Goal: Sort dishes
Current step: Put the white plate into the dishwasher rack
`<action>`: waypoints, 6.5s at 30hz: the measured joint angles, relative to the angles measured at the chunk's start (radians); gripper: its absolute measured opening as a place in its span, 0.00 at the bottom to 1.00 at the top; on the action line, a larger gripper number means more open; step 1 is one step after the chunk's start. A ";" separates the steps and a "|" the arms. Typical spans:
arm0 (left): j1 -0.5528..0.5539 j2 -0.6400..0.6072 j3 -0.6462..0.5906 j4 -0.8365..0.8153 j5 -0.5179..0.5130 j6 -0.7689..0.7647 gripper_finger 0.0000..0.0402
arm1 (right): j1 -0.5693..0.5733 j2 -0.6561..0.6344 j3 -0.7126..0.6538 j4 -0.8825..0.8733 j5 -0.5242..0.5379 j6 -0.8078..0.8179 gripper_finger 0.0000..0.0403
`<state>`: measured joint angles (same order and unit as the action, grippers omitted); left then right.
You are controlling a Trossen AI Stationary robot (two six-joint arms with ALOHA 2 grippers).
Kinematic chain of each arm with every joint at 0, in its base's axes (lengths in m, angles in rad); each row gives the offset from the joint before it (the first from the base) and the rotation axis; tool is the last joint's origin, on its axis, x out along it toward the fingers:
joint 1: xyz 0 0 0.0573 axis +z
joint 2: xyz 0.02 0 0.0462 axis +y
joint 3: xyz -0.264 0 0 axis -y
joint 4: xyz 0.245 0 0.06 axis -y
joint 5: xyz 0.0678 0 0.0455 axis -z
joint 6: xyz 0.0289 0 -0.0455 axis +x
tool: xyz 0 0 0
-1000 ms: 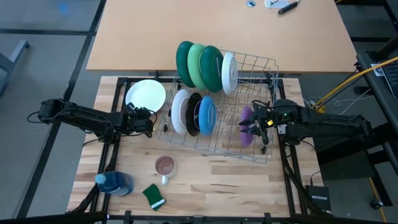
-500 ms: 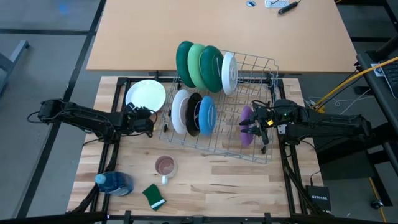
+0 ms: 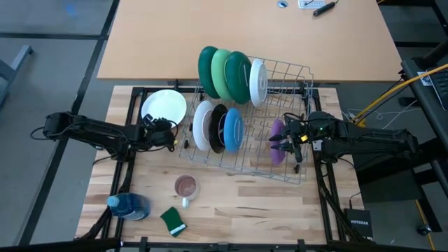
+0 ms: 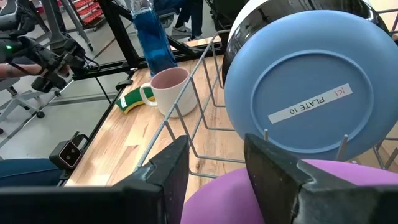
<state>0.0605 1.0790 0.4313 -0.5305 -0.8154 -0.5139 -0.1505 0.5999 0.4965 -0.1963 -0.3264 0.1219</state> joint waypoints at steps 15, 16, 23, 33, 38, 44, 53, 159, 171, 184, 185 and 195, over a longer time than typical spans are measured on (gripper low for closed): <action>0.084 0.089 0.000 0.160 0.043 0.015 0.47 | 0.000 0.000 0.000 -0.016 0.000 -0.001 0.40; 0.084 0.089 0.000 0.176 0.027 0.003 0.47 | 0.000 0.000 0.000 -0.016 0.000 -0.001 0.40; 0.084 0.089 0.003 0.239 0.011 0.017 0.47 | 0.000 0.000 0.000 -0.018 0.000 -0.001 0.40; 0.084 0.089 0.006 0.229 0.163 0.017 0.47 | 0.000 0.000 0.000 -0.019 0.000 -0.001 0.40; 0.086 0.089 0.002 0.170 0.162 0.048 0.47 | 0.000 0.000 0.000 -0.019 0.000 -0.002 0.40; 0.104 0.089 0.001 0.137 0.132 0.084 0.47 | 0.000 0.000 0.000 -0.019 0.000 -0.002 0.40; 0.138 0.089 0.000 0.091 0.184 0.182 0.47 | 0.000 0.000 0.000 -0.019 0.000 -0.002 0.40; 0.240 -0.571 0.188 0.333 0.342 0.158 0.00 | 0.000 0.174 -0.001 0.465 0.088 -0.078 0.40; 0.240 -0.577 0.188 0.578 0.390 0.236 0.00 | 0.000 0.375 -0.001 0.665 0.122 -0.078 0.40; 0.240 -0.577 0.189 0.776 0.494 0.238 0.00 | 0.000 0.498 0.000 0.945 0.287 -0.079 0.40; 0.240 -0.577 0.190 0.785 0.504 0.238 0.00 | 0.000 0.501 0.000 0.969 0.303 -0.079 0.40; 0.240 -0.564 0.190 0.791 0.528 0.229 0.00 | 0.000 0.556 0.062 1.033 0.335 -0.079 0.40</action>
<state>0.3008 0.5151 0.6209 0.2609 -0.2874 -0.2847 -0.1509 1.1555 0.5584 0.8371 0.0089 0.0425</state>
